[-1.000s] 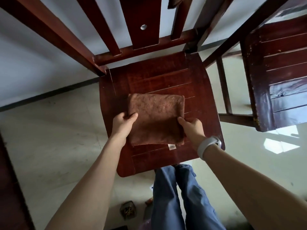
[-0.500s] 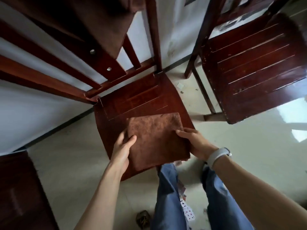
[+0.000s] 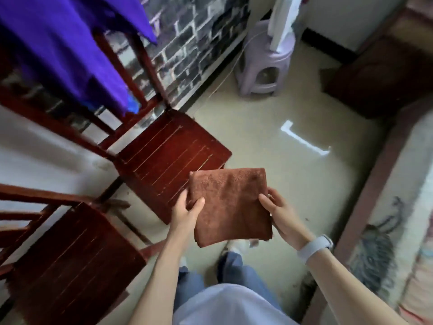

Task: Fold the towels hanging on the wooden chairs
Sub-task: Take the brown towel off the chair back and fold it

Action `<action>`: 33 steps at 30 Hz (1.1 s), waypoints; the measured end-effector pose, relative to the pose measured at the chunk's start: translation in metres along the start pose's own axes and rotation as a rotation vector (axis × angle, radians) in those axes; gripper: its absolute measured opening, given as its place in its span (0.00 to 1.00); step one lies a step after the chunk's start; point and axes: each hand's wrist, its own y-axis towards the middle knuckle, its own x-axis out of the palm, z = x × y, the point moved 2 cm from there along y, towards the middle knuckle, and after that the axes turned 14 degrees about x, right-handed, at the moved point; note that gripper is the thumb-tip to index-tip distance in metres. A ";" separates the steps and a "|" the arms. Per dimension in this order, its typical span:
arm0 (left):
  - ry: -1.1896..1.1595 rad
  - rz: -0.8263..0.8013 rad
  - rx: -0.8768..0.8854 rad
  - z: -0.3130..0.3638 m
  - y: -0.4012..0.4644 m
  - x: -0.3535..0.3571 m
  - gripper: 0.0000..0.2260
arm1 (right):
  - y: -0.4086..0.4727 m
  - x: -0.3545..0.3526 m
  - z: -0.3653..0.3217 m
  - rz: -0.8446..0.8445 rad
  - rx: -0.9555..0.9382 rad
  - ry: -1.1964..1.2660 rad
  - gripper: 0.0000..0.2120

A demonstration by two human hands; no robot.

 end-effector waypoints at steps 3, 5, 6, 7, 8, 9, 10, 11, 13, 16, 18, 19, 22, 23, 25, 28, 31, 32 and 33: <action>-0.008 -0.145 0.085 0.052 0.038 0.097 0.15 | -0.019 -0.087 -0.043 0.105 -0.091 0.112 0.08; 0.019 -0.237 0.161 0.084 0.064 0.156 0.16 | -0.030 -0.135 -0.068 0.183 -0.156 0.200 0.08; 0.038 -0.281 0.193 0.100 0.077 0.185 0.17 | -0.034 -0.157 -0.080 0.218 -0.187 0.244 0.08; 0.054 -0.321 0.227 0.115 0.089 0.213 0.18 | -0.036 -0.178 -0.091 0.249 -0.211 0.283 0.08; 0.071 -0.354 0.260 0.128 0.100 0.238 0.19 | -0.036 -0.197 -0.102 0.279 -0.232 0.318 0.08; 0.082 -0.383 0.296 0.141 0.111 0.264 0.20 | -0.034 -0.216 -0.113 0.310 -0.252 0.351 0.08; 0.092 -0.405 0.323 0.153 0.124 0.289 0.21 | -0.031 -0.234 -0.125 0.341 -0.270 0.378 0.08; 0.097 -0.423 0.339 0.164 0.137 0.314 0.22 | -0.025 -0.253 -0.138 0.374 -0.282 0.398 0.08; 0.101 -0.451 0.357 0.185 0.166 0.362 0.22 | -0.010 -0.290 -0.170 0.436 -0.304 0.427 0.08; 0.119 -0.481 0.366 0.213 0.216 0.427 0.21 | 0.018 -0.346 -0.224 0.491 -0.314 0.441 0.09; 0.143 -0.513 0.371 0.234 0.250 0.468 0.20 | 0.034 -0.382 -0.258 0.525 -0.316 0.455 0.10; 0.156 -0.524 0.376 0.246 0.265 0.488 0.19 | 0.041 -0.400 -0.275 0.533 -0.312 0.451 0.11; 0.193 -0.558 0.411 0.279 0.307 0.552 0.20 | 0.060 -0.453 -0.321 0.553 -0.311 0.483 0.10; 0.204 -0.570 0.421 0.290 0.319 0.573 0.20 | 0.066 -0.470 -0.334 0.559 -0.318 0.498 0.10; 0.224 -0.600 0.426 0.309 0.339 0.613 0.20 | 0.079 -0.504 -0.357 0.578 -0.323 0.522 0.09; 0.211 -0.637 0.382 0.321 0.373 0.669 0.20 | 0.103 -0.554 -0.388 0.583 -0.319 0.573 0.10; 0.208 -0.640 0.356 0.328 0.415 0.735 0.20 | 0.138 -0.614 -0.425 0.585 -0.303 0.587 0.10; 0.205 -0.631 0.356 0.331 0.429 0.759 0.20 | 0.151 -0.636 -0.440 0.576 -0.302 0.584 0.09; 0.200 -0.618 0.355 0.335 0.445 0.783 0.20 | 0.163 -0.658 -0.456 0.568 -0.299 0.584 0.09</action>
